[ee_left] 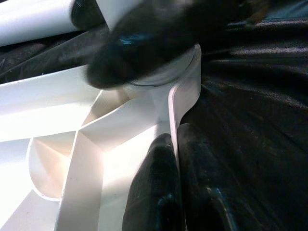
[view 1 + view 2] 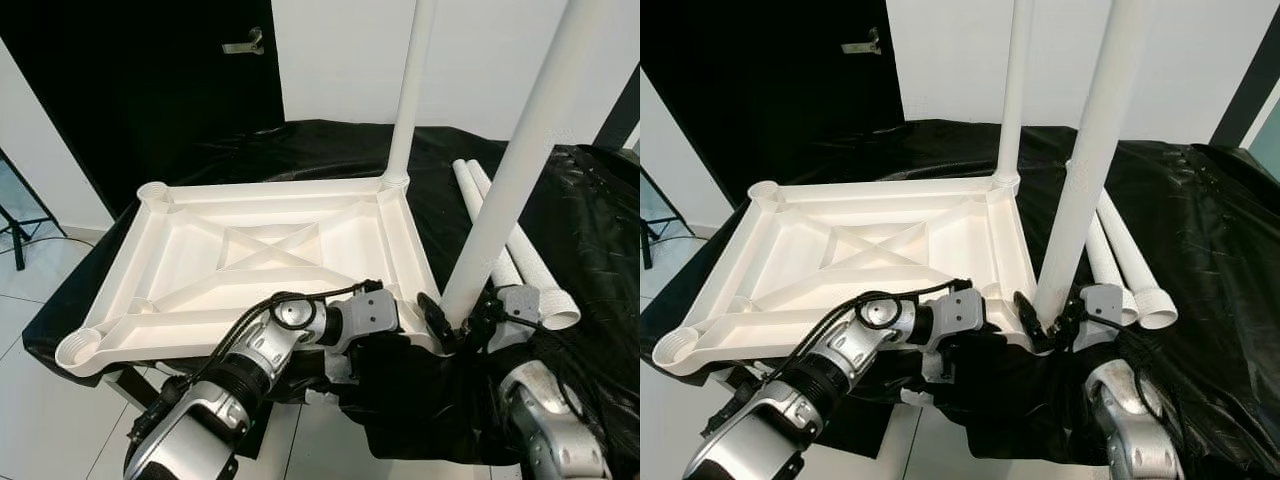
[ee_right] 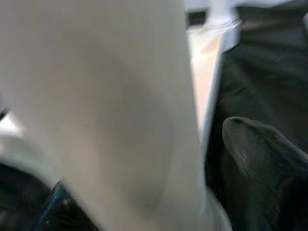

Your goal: Building children table

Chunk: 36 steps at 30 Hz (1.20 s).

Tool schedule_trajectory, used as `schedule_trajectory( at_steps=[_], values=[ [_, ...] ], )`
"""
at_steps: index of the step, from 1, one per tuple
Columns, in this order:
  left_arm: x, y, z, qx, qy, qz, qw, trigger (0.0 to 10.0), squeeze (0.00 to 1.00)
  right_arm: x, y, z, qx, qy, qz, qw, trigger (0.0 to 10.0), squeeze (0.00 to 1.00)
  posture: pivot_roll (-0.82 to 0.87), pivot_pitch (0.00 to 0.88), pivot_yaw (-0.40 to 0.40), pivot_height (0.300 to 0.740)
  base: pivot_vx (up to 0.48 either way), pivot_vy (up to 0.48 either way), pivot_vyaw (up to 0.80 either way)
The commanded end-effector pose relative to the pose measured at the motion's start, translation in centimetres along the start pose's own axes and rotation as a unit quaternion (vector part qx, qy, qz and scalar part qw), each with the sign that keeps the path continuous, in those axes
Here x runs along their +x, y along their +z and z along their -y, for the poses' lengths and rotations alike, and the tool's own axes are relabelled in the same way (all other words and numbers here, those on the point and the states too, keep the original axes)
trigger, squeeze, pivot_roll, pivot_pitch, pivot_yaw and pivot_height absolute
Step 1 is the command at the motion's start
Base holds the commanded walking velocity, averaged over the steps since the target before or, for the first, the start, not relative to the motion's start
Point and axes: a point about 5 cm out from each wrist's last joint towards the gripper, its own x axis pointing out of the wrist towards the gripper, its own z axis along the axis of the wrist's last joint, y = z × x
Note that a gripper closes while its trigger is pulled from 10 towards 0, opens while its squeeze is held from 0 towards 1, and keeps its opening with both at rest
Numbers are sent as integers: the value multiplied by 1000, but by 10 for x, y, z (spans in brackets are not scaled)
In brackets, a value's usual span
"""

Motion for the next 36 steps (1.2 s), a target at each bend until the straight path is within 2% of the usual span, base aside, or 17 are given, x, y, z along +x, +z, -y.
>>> schedule_trajectory(
  at_steps=[1, 8, 9, 11, 12, 19, 21, 22, 23, 24, 25, 26, 27, 28, 29, 33, 36],
  values=[
    [5, -52, 40, -93, -76, -80, 990, 10000, 0, -1, -8, -2, 20, 43, -35, 998, 10000, 0, 156, 0, -14, 740, 0, 0, 0],
    [4, -52, 40, -94, -73, -80, 990, 10000, 0, -5, -16, -8, 39, 119, -79, 989, 10000, 0, 163, 0, -17, 740, 0, 0, 0],
    [4, -52, 40, -95, -73, -80, 990, 10000, 0, -5, -18, -10, 46, 132, -83, 987, 4863, 0, 164, 0, -15, 740, 0, 0, 0],
    [4, -53, 40, -95, -73, -80, 990, 10000, 0, -5, -19, -10, 48, 135, -85, 986, 4863, 0, 164, 0, -15, 740, 0, 0, 0],
    [4, -53, 40, -95, -73, -80, 990, 10000, 0, -6, -20, -11, 48, 136, -86, 986, 0, 0, 165, 0, -12, 740, 0, 0, 0],
    [2, -53, 40, -93, -74, -82, 989, 10000, 0, -7, -22, -16, 54, 116, -76, 989, 0, 0, 161, 0, -4, 740, 0, 0, 0],
    [2, -53, 39, -93, -74, -83, 989, 10000, 0, -7, -22, -17, 50, 83, -63, 993, 0, 0, 161, 0, -3, 740, 0, 0, 0],
    [2, -53, 39, -92, -75, -84, 989, 10000, 0, -8, -21, -16, 49, 44, -50, 997, 0, 0, 162, 0, -3, 740, 0, 0, 0],
    [2, -53, 39, -92, -75, -84, 989, 10000, 0, -8, -21, -16, 49, 44, -50, 997, 0, 0, 162, 0, -3, 740, 0, 0, 0],
    [2, -53, 39, -91, -75, -84, 989, 10000, 0, -11, -22, -13, 46, -21, -37, 998, 0, 0, 164, 0, -3, 740, 0, 0, 0],
    [1, -53, 39, -90, -75, -84, 989, 10000, 0, -17, -21, -6, 32, -101, -17, 994, 0, 0, 168, 0, -5, 740, 0, 0, 0],
    [1, -53, 39, -90, -75, -84, 989, 10000, 0, -17, -21, -6, 32, -101, -17, 994, 0, 0, 168, 0, -5, 740, 0, 0, 0],
    [1, -54, 39, -90, -75, -85, 989, 10000, 0, -24, -21, -1, 25, -171, -8, 985, 0, 0, 171, 0, -5, 740, 0, 0, 0],
    [1, -54, 39, -90, -75, -85, 989, 10000, 0, -24, -21, -1, 25, -171, -8, 985, 0, 0, 171, 0, -5, 740, 0, 0, 0],
    [0, -54, 38, -90, -75, -86, 989, 10000, 0, -29, -21, 2, 26, -220, -4, 975, 0, 0, 170, 0, -6, 740, 0, 0, 0],
    [1, -55, 40, -91, -76, -87, 989, 10000, 0, -24, -18, 4, 39, -262, 7, 964, 0, 0, 163, 0, -1, 740, 0, 0, 0],
    [1, -55, 40, -91, -78, -87, 989, 10000, 0, -20, -16, 2, 43, -261, 13, 964, 0, 0, 161, 0, 0, 740, 0, 0, 0]
  ],
)
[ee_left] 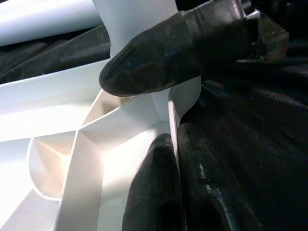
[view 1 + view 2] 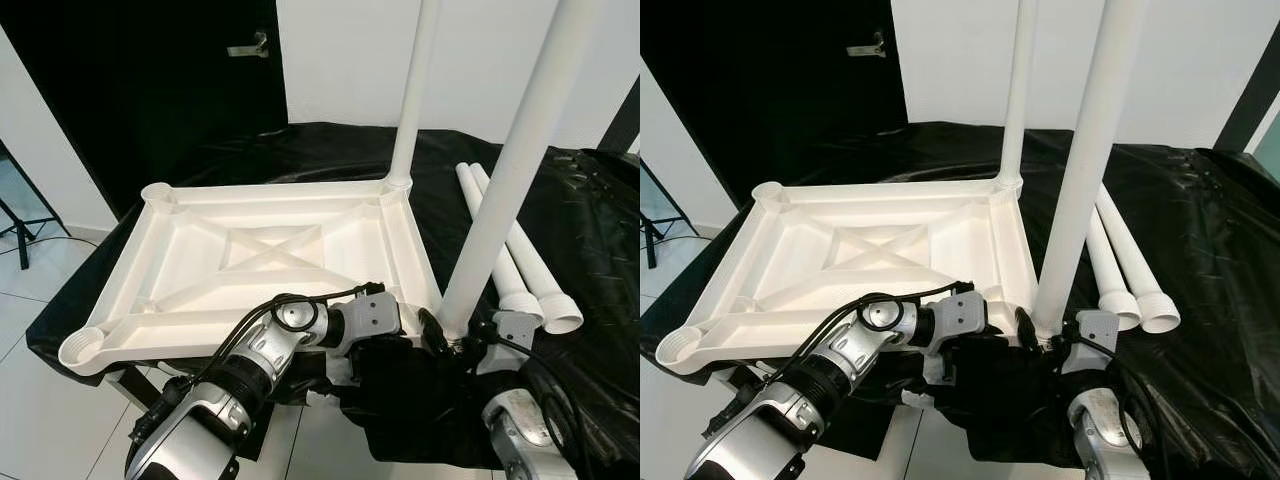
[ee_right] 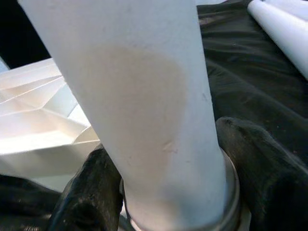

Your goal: Building children table

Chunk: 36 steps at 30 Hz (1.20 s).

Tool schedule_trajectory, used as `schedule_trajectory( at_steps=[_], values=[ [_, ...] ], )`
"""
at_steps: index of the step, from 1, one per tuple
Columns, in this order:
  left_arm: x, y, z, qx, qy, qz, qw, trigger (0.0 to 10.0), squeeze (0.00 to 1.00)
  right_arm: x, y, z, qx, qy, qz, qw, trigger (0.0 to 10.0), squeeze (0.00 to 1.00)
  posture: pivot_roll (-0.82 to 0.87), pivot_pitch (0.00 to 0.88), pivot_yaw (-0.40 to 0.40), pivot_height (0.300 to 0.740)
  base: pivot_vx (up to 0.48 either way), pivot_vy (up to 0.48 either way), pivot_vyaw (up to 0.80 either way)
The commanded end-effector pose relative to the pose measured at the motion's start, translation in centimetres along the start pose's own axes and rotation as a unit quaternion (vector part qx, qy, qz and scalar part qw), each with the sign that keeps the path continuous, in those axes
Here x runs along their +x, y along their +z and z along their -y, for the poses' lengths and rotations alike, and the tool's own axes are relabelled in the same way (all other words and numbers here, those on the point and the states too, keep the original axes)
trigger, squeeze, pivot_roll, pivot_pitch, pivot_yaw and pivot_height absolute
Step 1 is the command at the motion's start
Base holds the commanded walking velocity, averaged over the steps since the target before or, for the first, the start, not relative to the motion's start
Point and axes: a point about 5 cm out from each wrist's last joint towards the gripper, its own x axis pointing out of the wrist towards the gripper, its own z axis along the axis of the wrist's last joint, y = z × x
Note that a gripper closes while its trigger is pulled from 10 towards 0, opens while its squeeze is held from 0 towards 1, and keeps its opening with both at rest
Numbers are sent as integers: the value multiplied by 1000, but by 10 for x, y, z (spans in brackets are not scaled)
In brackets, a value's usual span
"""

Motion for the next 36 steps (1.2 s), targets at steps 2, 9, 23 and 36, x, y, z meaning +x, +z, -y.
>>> schedule_trajectory(
  at_steps=[2, 9, 23, 36],
  values=[
    [2, -55, 40, -91, -78, -85, 989, 10000, 0, 2, 3, 26, -11, -83, 2, 996, 0, 0, 159, 0, -1, 740, 0, 0, 0],
    [5, -53, 41, -92, -77, -81, 989, 10000, 0, 13, 6, 9, 1, 32, -1, 999, 10000, 1000, 165, 0, -16, 740, 0, 0, 0],
    [6, -52, 41, -97, -71, -76, 990, 10000, 0, 10, 8, 6, -14, 316, -94, 944, 10000, 0, 164, 0, -27, 740, 0, 0, 0],
    [5, -51, 41, -95, -73, -75, 990, 10000, 0, -1, -4, 10, -14, 362, -151, 920, 0, 0, 161, 0, -17, 740, 0, 0, 0]
  ],
)
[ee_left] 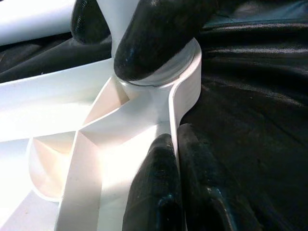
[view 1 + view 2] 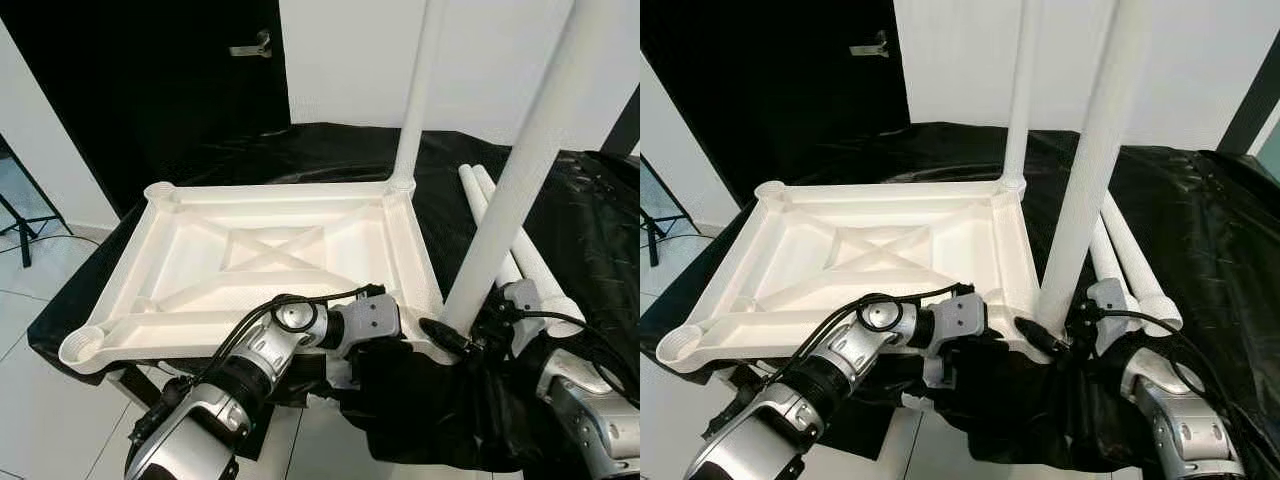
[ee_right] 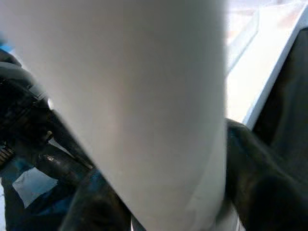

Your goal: Building children table

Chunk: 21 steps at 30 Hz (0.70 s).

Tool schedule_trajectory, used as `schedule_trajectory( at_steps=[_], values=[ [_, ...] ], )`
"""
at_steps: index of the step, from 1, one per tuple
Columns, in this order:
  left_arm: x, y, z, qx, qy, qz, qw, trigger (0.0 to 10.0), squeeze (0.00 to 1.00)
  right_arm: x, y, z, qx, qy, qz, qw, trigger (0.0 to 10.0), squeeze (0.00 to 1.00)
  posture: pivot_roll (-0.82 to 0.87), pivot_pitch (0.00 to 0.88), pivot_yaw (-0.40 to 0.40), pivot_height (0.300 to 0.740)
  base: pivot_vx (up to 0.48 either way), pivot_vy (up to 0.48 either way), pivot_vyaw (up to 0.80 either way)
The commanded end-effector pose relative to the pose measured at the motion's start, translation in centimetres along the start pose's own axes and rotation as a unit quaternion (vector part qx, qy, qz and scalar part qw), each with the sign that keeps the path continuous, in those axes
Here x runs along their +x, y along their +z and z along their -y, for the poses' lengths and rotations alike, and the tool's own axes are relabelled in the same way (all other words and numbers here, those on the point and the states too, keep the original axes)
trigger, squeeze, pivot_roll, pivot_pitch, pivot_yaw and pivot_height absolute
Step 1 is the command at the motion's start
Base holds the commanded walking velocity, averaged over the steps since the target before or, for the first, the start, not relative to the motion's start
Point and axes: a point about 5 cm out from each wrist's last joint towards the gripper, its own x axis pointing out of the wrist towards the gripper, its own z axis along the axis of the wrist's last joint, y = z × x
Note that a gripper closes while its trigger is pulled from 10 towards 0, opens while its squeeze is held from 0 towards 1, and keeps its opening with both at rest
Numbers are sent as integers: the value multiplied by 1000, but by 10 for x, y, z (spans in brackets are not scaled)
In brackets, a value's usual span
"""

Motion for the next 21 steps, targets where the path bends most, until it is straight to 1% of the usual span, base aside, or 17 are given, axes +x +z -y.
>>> schedule_trajectory(
  at_steps=[1, 4, 5, 6, 7, 8, 9, 10, 11, 12, 13, 14, 15, 16, 18, 21],
  values=[
    [4, -52, 39, -97, -71, -78, 990, 10000, 0, 6, -22, -27, 49, 70, -30, 996, 0, 0, 161, 0, -15, 740, 0, 0, 0],
    [3, -52, 40, -96, -71, -79, 990, 10000, 0, 7, -23, -31, 52, 67, -27, 996, 0, 0, 160, 0, -14, 740, 0, 0, 0],
    [3, -52, 40, -96, -72, -79, 990, 10000, 0, 9, -24, -34, 52, 52, -19, 997, 0, 0, 160, 0, -12, 740, 0, 0, 0],
    [3, -52, 40, -96, -72, -79, 990, 10000, 0, 9, -24, -34, 52, 52, -19, 997, 0, 0, 160, 0, -12, 740, 0, 0, 0],
    [3, -52, 40, -96, -72, -80, 990, 10000, 0, 12, -24, -35, 55, 19, -7, 998, 0, 0, 161, 0, -12, 740, 0, 0, 0],
    [3, -52, 40, -96, -72, -80, 990, 10000, 0, 12, -24, -35, 55, 19, -7, 998, 0, 0, 161, 0, -12, 740, 0, 0, 0],
    [3, -52, 39, -95, -72, -80, 990, 10000, 0, 15, -25, -35, 60, -32, 7, 998, 0, 0, 163, 0, -14, 740, 0, 0, 0],
    [3, -52, 39, -95, -72, -80, 990, 10000, 0, 15, -25, -35, 60, -32, 7, 998, 0, 0, 163, 0, -14, 740, 0, 0, 0],
    [3, -52, 39, -95, -72, -80, 990, 10000, 0, 16, -26, -32, 62, -98, 23, 993, 0, 0, 164, 0, -15, 740, 0, 0, 0],
    [3, -52, 39, -95, -71, -80, 990, 10000, 0, 14, -27, -27, 63, -175, 44, 982, 0, 0, 166, 0, -16, 740, 0, 0, 0],
    [3, -52, 39, -95, -71, -80, 990, 10000, 0, 14, -27, -27, 63, -175, 44, 982, 0, 0, 166, 0, -16, 740, 0, 0, 0],
    [3, -52, 39, -94, -71, -80, 990, 10000, 0, 10, -27, -22, 57, -245, 60, 966, 0, 0, 167, 0, -16, 740, 0, 0, 0],
    [3, -52, 39, -94, -71, -80, 990, 10000, 0, 7, -27, -19, 53, -286, 69, 954, 0, 0, 167, 0, -15, 740, 0, 0, 0],
    [2, -52, 39, -95, -71, -81, 990, 10000, 0, 6, -25, -17, 42, -311, 75, 947, 0, 0, 166, 0, -14, 740, 0, 0, 0],
    [2, -53, 40, -95, -72, -81, 990, 10000, 0, 6, -19, -14, 29, -327, 85, 941, 0, 0, 163, 0, -10, 740, 0, 0, 0],
    [3, -53, 40, -94, -73, -82, 989, 10000, 0, 10, -16, -16, 23, -317, 90, 944, 0, 0, 162, 0, -9, 740, 0, 0, 0]
  ],
)
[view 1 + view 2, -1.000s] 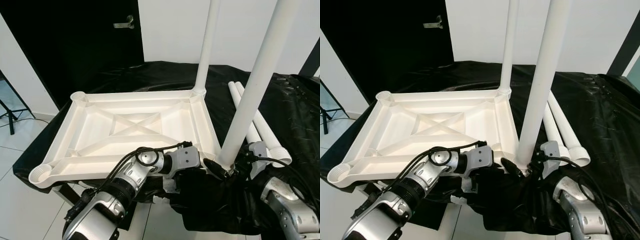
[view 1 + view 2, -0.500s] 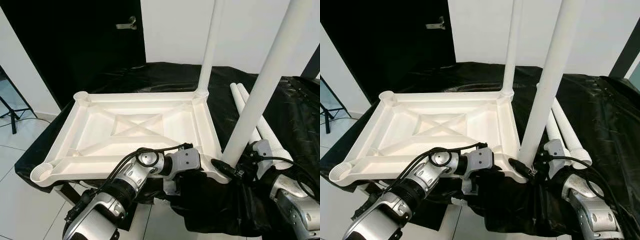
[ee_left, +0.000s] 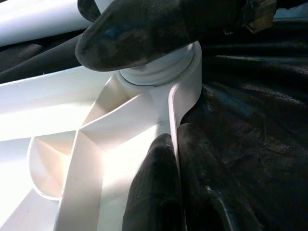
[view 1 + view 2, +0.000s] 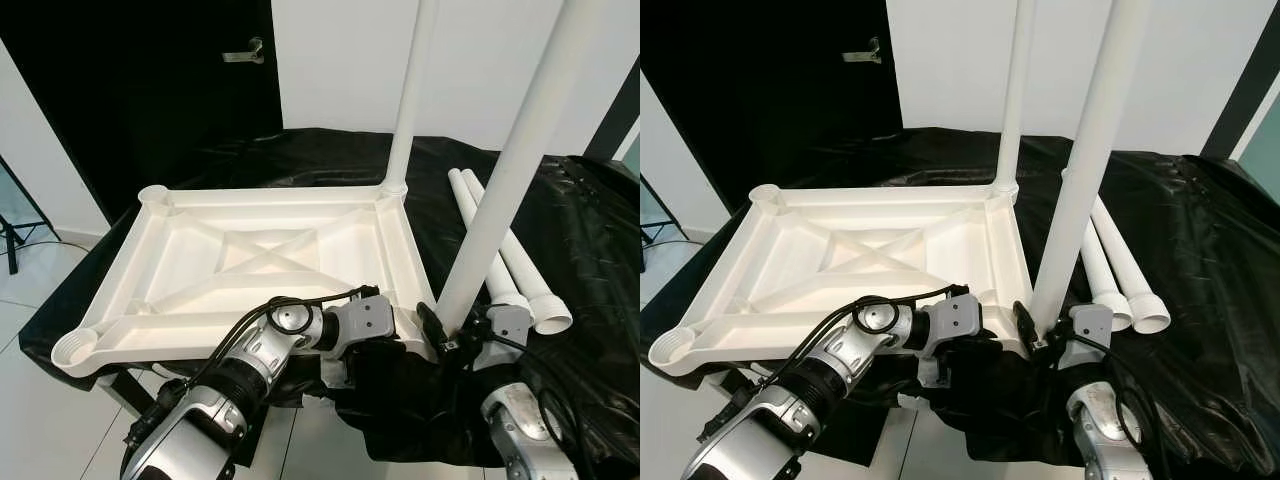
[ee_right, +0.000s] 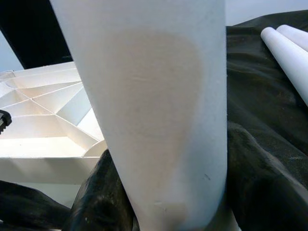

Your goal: Building children table

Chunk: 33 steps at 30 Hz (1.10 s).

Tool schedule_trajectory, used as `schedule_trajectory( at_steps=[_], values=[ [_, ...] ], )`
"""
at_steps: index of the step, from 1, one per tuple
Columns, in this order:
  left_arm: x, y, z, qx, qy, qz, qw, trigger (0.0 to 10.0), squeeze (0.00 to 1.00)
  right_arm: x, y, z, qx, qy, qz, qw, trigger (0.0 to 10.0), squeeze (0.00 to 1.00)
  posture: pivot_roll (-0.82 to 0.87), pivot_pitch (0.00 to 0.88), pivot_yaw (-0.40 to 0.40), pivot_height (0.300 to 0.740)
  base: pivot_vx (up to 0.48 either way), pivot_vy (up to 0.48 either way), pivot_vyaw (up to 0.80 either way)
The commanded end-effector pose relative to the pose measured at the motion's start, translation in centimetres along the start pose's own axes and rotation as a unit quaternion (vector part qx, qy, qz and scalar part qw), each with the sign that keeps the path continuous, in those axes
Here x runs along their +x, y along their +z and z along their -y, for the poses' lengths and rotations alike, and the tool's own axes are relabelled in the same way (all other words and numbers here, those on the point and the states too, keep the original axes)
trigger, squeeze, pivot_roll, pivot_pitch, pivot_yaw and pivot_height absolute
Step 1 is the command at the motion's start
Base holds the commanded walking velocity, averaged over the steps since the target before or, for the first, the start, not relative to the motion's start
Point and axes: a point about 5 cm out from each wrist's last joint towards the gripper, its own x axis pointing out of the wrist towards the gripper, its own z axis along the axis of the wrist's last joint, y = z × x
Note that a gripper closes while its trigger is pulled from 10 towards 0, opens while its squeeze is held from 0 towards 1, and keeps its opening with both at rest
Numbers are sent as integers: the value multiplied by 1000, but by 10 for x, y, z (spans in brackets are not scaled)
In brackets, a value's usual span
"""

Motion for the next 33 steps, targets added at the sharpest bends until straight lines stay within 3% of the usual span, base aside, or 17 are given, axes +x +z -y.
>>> schedule_trajectory(
  at_steps=[1, 4, 5, 6, 7, 8, 9, 10, 15, 16, 19, 22, 25, 30, 31, 32, 33],
  values=[
    [8, -47, 38, -85, -71, -72, 991, 10000, 0, 1, -6, 16, -9, -52, -23, 998, 0, 0, 162, 0, -9, 740, 0, 0, 0],
    [8, -47, 37, -84, -70, -72, 991, 10000, 0, 2, -8, 12, -3, -32, -30, 999, 0, 0, 166, 0, -11, 740, 0, 0, 0],
    [8, -46, 36, -84, -69, -72, 991, 10000, 0, 3, -9, 9, 4, -13, -34, 999, 9216, 0, 167, 0, -13, 740, 0, 0, 0],
    [8, -46, 36, -84, -69, -72, 991, 10000, 0, 3, -9, 9, 4, -13, -34, 999, 9216, 0, 167, 0, -13, 740, 0, 0, 0],
    [8, -46, 36, -84, -69, -72, 991, 10000, 0, 5, -10, 5, 13, 11, -40, 999, 10000, 0, 165, 0, -14, 740, 0, 0, 0],
    [8, -46, 36, -84, -69, -72, 991, 10000, 0, 5, -10, 5, 13, 11, -40, 999, 10000, 0, 165, 0, -14, 740, 0, 0, 0],
    [8, -47, 37, -85, -69, -72, 991, 10000, 0, 7, -8, 3, 23, 30, -38, 999, 10000, 961, 164, 0, -14, 740, 0, 0, 0],
    [8, -47, 37, -86, -69, -72, 991, 10000, 0, 8, -7, 2, 29, 42, -35, 998, 10000, 1000, 164, 0, -14, 740, 0, 0, 0],
    [8, -47, 37, -87, -68, -72, 991, 10000, 0, 9, -5, 1, 28, 71, -38, 996, 10000, 1000, 162, 0, -17, 740, 0, 0, 0],
    [9, -47, 37, -87, -68, -72, 991, 10000, 0, 9, -5, 4, 14, 81, -43, 996, 10000, 0, 161, 0, -19, 740, 0, 0, 0],
    [10, -46, 37, -87, -67, -69, 992, 10000, 0, 8, -3, 11, -1, 123, -54, 991, 10000, 0, 158, 0, -18, 740, 0, 0, 0],
    [10, -46, 37, -87, -67, -69, 992, 10000, 0, 8, -3, 11, -1, 123, -54, 991, 10000, 0, 158, 0, -18, 740, 0, 0, 0],
    [11, -46, 38, -87, -69, -69, 991, 10000, 0, 2, -1, 16, -12, 193, -80, 978, 9686, 0, 152, 0, -13, 740, 0, 0, 0],
    [11, -47, 38, -87, -70, -70, 991, 10000, 0, -2, -2, 17, -19, 227, -99, 969, 9765, 0, 153, 0, -14, 740, 0, 0, 0],
    [10, -47, 38, -87, -70, -70, 991, 10000, 0, -9, -6, 17, -23, 264, -130, 955, 6078, 0, 156, 0, -16, 740, 0, 0, 0],
    [10, -47, 38, -87, -69, -70, 991, 10000, 0, -14, -10, 17, -25, 285, -148, 947, 0, 0, 158, 0, -15, 740, 0, 0, 0],
    [10, -47, 38, -87, -69, -70, 991, 10000, 0, -14, -10, 17, -25, 285, -148, 947, 0, 0, 158, 0, -15, 740, 0, 0, 0]
  ],
)
